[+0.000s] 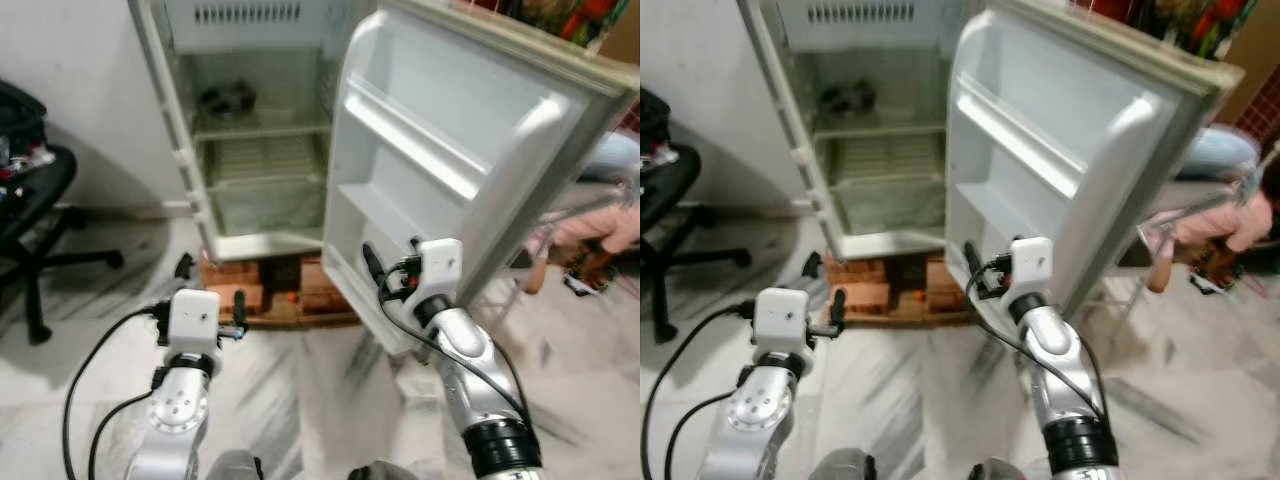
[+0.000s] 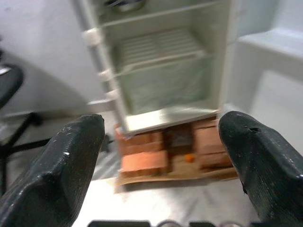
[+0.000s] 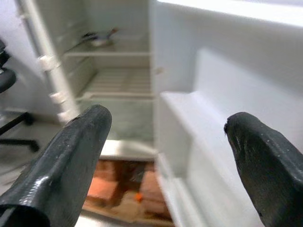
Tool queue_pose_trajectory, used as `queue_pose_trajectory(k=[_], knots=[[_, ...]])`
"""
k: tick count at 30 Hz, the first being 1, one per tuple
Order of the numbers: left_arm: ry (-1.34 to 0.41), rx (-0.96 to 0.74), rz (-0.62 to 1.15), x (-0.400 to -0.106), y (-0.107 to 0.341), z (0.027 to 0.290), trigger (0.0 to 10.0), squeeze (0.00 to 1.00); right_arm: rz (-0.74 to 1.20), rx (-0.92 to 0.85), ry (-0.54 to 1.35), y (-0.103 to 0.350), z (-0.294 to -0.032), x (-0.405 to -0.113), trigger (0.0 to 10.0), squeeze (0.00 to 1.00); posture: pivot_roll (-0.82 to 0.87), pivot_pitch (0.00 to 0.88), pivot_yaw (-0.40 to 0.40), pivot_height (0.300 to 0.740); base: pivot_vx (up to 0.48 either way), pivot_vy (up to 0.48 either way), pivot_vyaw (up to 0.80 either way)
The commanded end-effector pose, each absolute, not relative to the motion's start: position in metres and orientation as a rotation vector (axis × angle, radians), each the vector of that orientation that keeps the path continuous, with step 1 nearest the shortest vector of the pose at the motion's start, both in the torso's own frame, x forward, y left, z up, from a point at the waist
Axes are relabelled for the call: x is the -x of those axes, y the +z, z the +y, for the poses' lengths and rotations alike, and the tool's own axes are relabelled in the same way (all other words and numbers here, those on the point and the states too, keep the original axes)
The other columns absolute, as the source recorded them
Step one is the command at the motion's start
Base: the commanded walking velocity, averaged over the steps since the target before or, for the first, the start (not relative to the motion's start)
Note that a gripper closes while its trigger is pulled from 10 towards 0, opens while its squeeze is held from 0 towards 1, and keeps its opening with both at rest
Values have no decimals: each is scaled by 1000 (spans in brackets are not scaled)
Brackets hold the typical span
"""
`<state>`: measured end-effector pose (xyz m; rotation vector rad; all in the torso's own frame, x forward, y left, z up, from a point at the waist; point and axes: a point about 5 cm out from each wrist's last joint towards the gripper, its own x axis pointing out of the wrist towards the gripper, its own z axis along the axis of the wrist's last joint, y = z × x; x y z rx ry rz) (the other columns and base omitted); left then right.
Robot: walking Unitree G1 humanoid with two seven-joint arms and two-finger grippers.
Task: Restocking fridge
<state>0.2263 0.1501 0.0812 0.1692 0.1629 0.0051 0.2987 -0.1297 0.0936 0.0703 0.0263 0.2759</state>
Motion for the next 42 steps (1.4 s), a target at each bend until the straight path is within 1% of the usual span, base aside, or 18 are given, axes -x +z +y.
queue_pose_trajectory(k=[1, 10, 12, 15, 19, 30, 33, 38, 39, 40, 42], knots=[[16, -202, 158, -225, 82, 158, 10000, 0, 19, -83, 304, 96, -120, -298, 10000, 0, 145, 92, -21, 740, 0, -465, 0], [29, -213, 174, -224, 81, 159, 10000, 0, 29, -89, 330, 96, -116, -299, 10000, 0, 143, 100, -20, 740, 0, -457, 0], [40, -266, 190, -223, 78, 163, 10000, 0, 35, -92, 336, 95, -116, -298, 10000, 0, 143, 100, -20, 740, 0, 0, 0], [56, -248, 195, -223, 76, 171, 10000, 0, 36, -92, 338, 96, -115, -298, 10000, 0, 139, 102, -19, 740, 0, 0, 0], [56, -264, 184, -224, 78, 172, 10000, 0, 38, -92, 334, 96, -115, -299, 10000, 0, 143, 102, -19, 740, 0, 0, 0], [78, -245, 184, -226, 79, 174, 10000, 0, 35, -96, 321, 99, -119, -307, 10000, 0, 140, 103, -19, 740, 0, 0, 0], [85, -244, 183, -226, 79, 174, 10000, 0, 28, -92, 310, 103, -118, -315, 10000, 0, 147, 104, -20, 740, 0, 0, 0], [81, -257, 201, -225, 77, 174, 10000, 0, 25, -131, 263, 119, -111, -344, 10000, 0, 164, 106, -23, 740, 0, 0, 0], [81, -257, 201, -225, 77, 174, 10000, 0, 25, -131, 263, 119, -111, -344, 10000, 0, 164, 106, -23, 740, 0, 0, 0], [82, -256, 203, -225, 77, 174, 10000, 0, 14, -134, 253, 127, -109, -355, 10000, 0, 172, 106, -24, 740, 0, 0, 0], [87, -258, 204, -224, 78, 175, 10000, 0, 5, -143, 245, 138, -106, -366, 10000, 0, 180, 107, -27, 740, 0, 0, 0]])
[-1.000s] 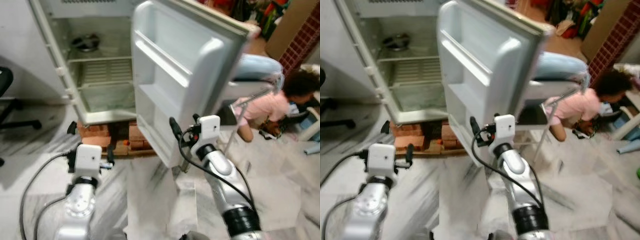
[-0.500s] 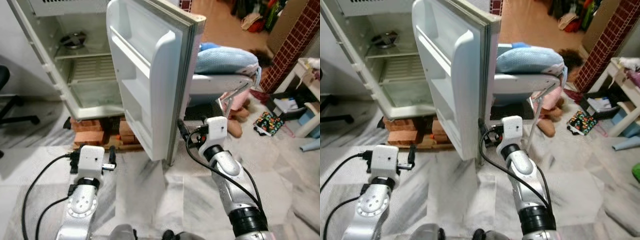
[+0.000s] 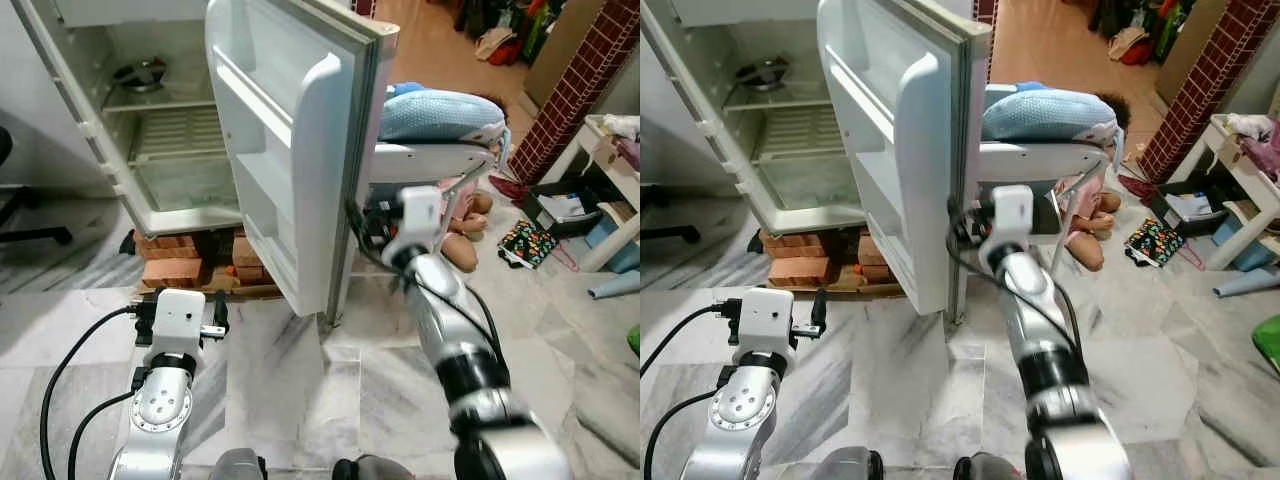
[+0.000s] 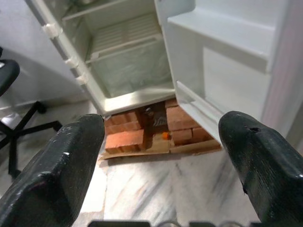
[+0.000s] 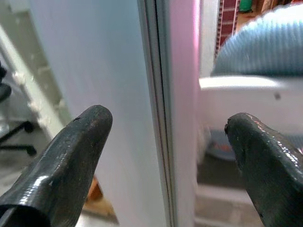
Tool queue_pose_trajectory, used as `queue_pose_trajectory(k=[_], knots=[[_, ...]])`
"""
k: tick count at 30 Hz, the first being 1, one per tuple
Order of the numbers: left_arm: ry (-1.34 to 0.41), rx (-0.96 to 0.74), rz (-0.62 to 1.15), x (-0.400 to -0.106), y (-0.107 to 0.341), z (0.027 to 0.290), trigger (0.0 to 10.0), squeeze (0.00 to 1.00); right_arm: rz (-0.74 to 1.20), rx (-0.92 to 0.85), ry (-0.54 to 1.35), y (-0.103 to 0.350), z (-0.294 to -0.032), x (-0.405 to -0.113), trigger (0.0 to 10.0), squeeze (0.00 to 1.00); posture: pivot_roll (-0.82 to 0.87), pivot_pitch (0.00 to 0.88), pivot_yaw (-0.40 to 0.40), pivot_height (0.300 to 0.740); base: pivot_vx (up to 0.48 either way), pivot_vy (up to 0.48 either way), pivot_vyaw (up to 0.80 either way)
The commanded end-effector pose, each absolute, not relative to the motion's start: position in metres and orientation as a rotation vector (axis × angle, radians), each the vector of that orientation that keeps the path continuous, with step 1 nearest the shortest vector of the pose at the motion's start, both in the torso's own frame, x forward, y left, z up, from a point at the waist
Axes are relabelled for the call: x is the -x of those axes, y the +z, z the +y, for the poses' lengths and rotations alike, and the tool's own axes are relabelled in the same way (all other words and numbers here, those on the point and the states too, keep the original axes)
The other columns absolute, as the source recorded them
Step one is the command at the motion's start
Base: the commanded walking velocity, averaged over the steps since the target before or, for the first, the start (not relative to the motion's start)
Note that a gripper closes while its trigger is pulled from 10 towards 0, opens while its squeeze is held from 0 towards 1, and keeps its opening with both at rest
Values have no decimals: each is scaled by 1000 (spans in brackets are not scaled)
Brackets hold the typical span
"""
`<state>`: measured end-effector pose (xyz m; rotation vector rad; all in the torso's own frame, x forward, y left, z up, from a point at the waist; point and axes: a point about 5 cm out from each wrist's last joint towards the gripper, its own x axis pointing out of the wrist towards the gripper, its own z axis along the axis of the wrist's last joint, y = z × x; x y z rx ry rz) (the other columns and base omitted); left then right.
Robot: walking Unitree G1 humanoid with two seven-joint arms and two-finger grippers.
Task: Restocking fridge
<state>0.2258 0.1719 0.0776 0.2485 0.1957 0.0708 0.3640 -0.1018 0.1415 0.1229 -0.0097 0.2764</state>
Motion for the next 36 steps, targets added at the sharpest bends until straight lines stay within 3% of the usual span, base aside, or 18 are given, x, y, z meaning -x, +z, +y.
queue_pose_trajectory(k=[1, 9, 15, 17, 18, 19, 20, 21, 25, 32, 36], knots=[[91, -258, 203, -224, 78, 176, 10000, 0, -7, -139, 238, 145, -105, -371, 10000, 0, 183, 107, -28, 740, 0, 0, 0], [131, -271, 216, -216, 79, 183, 10000, 0, -36, -110, 143, 171, -101, -394, 10000, 0, 226, 116, -50, 740, 0, 0, 0], [138, -269, 224, -212, 78, 183, 10000, 0, -31, -240, 209, 174, -89, -395, 10000, 0, 227, 119, -55, 740, 0, 0, 0], [131, -265, 222, -212, 77, 182, 10000, 0, 3, -468, 488, 177, -57, -387, 10000, 0, 223, 120, -53, 740, 0, 0, 0], [125, -263, 220, -213, 78, 181, 10000, 0, -23, -643, 748, 190, -36, -373, 10000, 0, 218, 119, -51, 740, 0, 0, 0], [125, -263, 220, -213, 78, 181, 10000, 0, -23, -643, 748, 190, -36, -373, 10000, 0, 218, 119, -51, 740, 0, 0, 0], [120, -263, 218, -214, 78, 181, 10000, 0, -74, -716, 957, 205, -24, -357, 10000, 0, 213, 119, -47, 740, 0, 0, 0], [116, -262, 216, -214, 78, 180, 10000, 0, -91, -739, 1051, 211, -20, -348, 10000, 0, 213, 119, -47, 740, 0, 0, 0], [108, -263, 219, -215, 77, 180, 10000, 0, -102, -680, 1196, 213, -17, -331, 10000, 0, 206, 115, -44, 740, 0, 0, 0], [104, -220, 204, -219, 80, 178, 10000, 0, -17, -236, 746, 146, -63, -354, 10000, 0, 197, 110, -38, 740, 0, 0, 0], [97, -224, 220, -220, 78, 177, 10000, 0, 57, -177, 602, 123, -95, -339, 10000, 0, 191, 107, -36, 740, 0, 209, 0]])
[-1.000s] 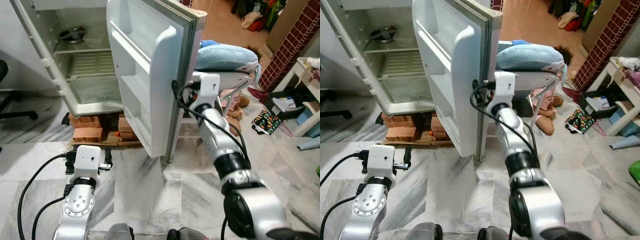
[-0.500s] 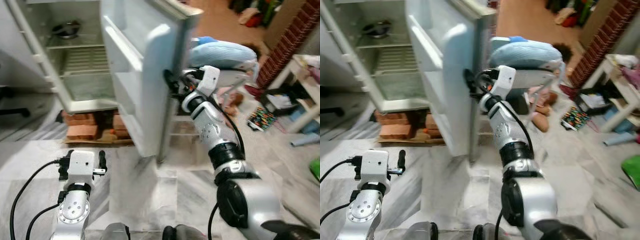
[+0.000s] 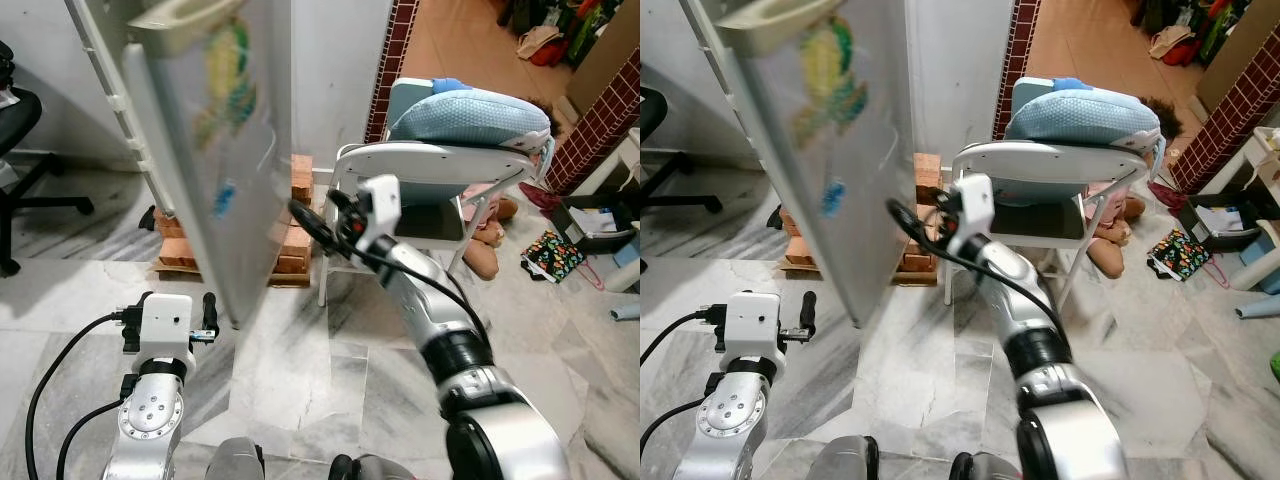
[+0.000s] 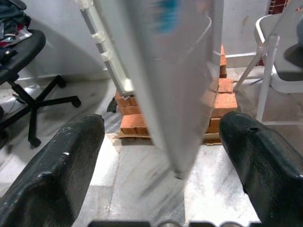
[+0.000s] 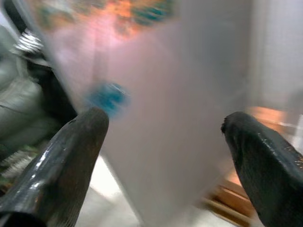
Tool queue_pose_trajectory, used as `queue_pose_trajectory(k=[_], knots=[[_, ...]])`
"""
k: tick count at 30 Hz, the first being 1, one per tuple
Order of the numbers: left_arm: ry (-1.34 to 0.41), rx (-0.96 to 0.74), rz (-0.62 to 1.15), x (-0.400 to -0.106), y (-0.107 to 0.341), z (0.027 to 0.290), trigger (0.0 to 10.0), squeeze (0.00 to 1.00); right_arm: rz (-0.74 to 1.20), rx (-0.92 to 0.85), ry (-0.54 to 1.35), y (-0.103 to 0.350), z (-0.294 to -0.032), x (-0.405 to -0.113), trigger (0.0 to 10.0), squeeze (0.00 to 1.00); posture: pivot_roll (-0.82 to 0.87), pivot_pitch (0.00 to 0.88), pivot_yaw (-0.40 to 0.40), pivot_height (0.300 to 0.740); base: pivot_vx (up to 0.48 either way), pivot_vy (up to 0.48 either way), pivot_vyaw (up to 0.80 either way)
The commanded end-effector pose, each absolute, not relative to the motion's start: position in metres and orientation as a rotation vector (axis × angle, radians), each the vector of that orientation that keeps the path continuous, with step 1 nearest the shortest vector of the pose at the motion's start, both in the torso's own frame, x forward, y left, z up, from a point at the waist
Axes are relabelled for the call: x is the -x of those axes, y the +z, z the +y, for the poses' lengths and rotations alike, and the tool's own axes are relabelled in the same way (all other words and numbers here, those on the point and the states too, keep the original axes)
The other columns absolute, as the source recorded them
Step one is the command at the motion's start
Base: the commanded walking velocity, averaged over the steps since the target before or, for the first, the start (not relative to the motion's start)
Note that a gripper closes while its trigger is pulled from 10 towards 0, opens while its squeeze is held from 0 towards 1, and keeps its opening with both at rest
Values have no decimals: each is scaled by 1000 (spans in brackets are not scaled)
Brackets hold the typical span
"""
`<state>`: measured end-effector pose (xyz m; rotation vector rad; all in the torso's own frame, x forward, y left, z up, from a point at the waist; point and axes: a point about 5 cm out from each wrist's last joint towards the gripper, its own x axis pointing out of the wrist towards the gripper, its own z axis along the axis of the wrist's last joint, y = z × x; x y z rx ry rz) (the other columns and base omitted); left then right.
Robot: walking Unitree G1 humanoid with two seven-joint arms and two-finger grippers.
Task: Restocking fridge
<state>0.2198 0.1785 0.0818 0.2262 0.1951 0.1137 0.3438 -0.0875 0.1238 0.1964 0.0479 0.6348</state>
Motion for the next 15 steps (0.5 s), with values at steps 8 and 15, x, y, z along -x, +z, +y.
queue_pose_trajectory(k=[8, 15], knots=[[75, -207, 216, -225, 78, 171, 10000, 0, 43, -147, 509, 108, -111, -326, 10000, 0, 176, 99, -30, 740, 0, 480, 0], [70, -208, 218, -228, 77, 172, 10000, 0, 64, -136, 472, 94, -107, -310, 10000, 0, 164, 89, -26, 740, 0, 480, 0]])
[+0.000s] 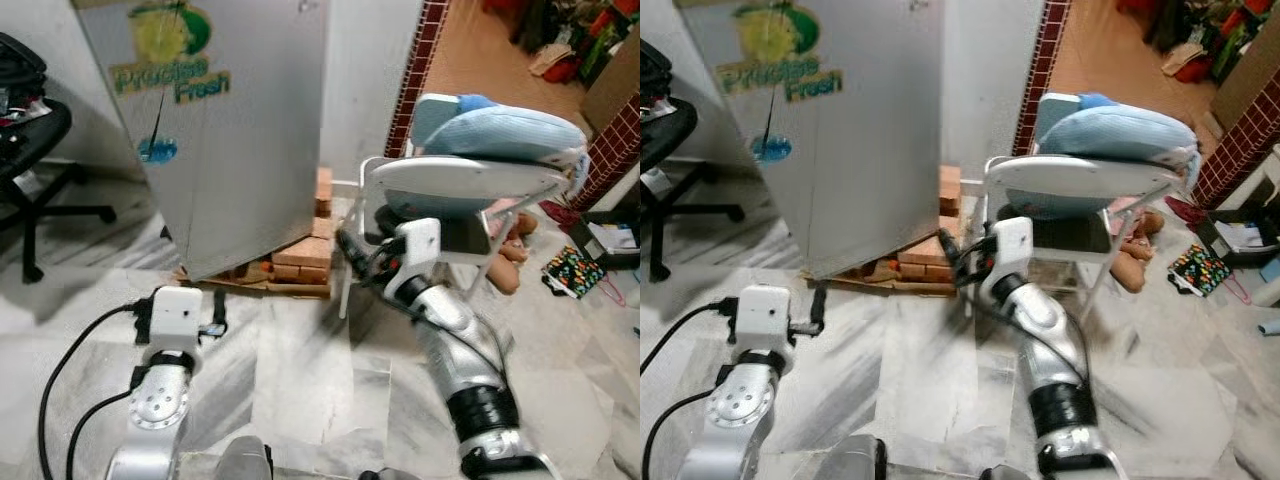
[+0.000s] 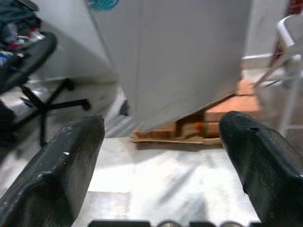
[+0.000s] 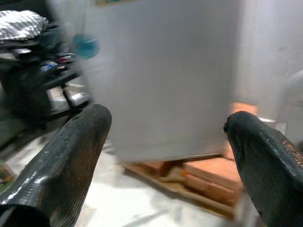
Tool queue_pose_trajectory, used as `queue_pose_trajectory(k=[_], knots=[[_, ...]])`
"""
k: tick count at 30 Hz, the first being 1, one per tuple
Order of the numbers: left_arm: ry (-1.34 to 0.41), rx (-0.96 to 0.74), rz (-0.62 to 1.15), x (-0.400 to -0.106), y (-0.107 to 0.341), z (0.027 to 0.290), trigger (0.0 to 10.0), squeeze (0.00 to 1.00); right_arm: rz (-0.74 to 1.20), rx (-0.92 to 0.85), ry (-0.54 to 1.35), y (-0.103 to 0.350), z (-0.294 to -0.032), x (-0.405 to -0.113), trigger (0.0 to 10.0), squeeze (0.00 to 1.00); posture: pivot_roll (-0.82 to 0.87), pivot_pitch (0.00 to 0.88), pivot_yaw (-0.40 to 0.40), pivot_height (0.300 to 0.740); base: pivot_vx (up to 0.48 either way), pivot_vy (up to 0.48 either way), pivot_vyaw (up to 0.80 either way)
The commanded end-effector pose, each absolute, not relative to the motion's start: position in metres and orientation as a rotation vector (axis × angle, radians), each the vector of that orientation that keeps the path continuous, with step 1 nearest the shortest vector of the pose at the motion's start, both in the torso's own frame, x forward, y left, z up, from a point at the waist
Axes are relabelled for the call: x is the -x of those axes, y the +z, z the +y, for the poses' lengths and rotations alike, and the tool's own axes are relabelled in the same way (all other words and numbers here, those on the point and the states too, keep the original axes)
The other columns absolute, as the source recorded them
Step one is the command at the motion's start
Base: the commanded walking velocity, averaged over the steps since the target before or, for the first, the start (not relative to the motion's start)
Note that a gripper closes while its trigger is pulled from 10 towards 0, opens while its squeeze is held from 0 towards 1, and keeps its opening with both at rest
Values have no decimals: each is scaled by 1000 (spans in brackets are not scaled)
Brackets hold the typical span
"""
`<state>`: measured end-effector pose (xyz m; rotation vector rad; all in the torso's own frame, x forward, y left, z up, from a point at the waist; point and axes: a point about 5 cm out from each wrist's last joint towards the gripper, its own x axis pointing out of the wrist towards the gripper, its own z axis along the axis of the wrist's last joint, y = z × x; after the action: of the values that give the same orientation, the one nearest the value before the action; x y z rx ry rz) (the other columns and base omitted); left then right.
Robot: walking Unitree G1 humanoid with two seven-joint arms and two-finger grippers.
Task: Restocking fridge
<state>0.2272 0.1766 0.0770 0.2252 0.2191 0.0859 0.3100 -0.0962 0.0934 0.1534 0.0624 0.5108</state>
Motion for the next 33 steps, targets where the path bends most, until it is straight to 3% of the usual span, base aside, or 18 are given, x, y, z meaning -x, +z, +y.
queue_pose_trajectory(k=[1, 4, 33], knots=[[71, -209, 221, -229, 77, 171, 10000, 0, 69, -135, 471, 93, -106, -308, 10000, 0, 162, 88, -26, 740, 0, 476, 0], [64, -200, 226, -230, 76, 170, 10000, 0, 82, -139, 469, 91, -104, -306, 10000, 0, 161, 86, -26, 740, 0, 472, 0], [50, -175, 222, -232, 77, 167, 10000, 0, 90, -131, 438, 91, -101, -306, 10000, 0, 157, 89, -25, 740, 0, 466, -800]])
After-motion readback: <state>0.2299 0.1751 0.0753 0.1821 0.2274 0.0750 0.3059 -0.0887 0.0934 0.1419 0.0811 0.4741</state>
